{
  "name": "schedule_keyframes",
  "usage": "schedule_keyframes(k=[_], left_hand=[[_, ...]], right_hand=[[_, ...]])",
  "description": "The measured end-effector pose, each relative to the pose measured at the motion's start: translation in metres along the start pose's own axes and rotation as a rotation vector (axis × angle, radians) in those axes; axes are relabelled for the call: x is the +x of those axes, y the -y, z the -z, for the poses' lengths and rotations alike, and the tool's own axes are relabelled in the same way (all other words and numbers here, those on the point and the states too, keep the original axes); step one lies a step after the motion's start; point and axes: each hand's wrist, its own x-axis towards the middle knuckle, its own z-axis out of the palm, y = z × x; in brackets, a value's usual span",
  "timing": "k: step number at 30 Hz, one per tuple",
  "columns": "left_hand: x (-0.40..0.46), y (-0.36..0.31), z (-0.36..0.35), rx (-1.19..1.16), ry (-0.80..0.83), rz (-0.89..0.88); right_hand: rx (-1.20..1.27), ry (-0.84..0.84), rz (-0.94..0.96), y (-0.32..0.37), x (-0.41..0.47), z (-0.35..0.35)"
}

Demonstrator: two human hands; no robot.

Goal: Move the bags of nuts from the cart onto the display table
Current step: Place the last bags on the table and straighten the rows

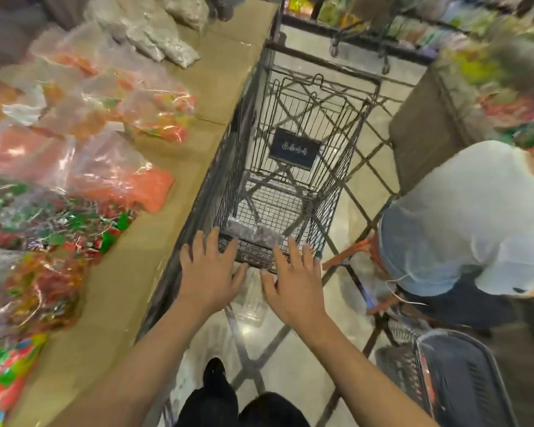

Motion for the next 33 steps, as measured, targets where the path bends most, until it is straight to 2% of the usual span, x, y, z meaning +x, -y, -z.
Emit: schedule_keyframes(k=[9,15,18,22,26,29,33], left_hand=[[0.100,-0.002,-0.027,0.044,0.174,-0.050],[0.180,-0.013,-0.055,0.072,0.291,-0.045],[0.220,-0.014,-0.080,0.064,0.355,0.000],[0.272,-0.019,-0.122,0.083,0.533,0.090],[0.305,-0.010,-0.169,-0.096,0.708,0.219],[0.324,0.000,-0.205,-0.207,0.720,0.413],[0.338,0.017,-0.253,-0.273,0.693,0.616]], right_hand=[[0.093,0.084,-0.081,-0.021,0.088,-0.024],[0.078,0.187,-0.103,-0.072,0.166,-0.056],[0.053,0.294,-0.152,-0.104,0.208,-0.077],[0.043,0.457,-0.163,-0.138,0.256,-0.117],[0.124,0.665,-0.179,-0.152,0.288,-0.155],[0.266,0.752,-0.306,-0.156,0.311,-0.185],[0.676,0.731,-0.749,-0.151,0.336,-0.219]])
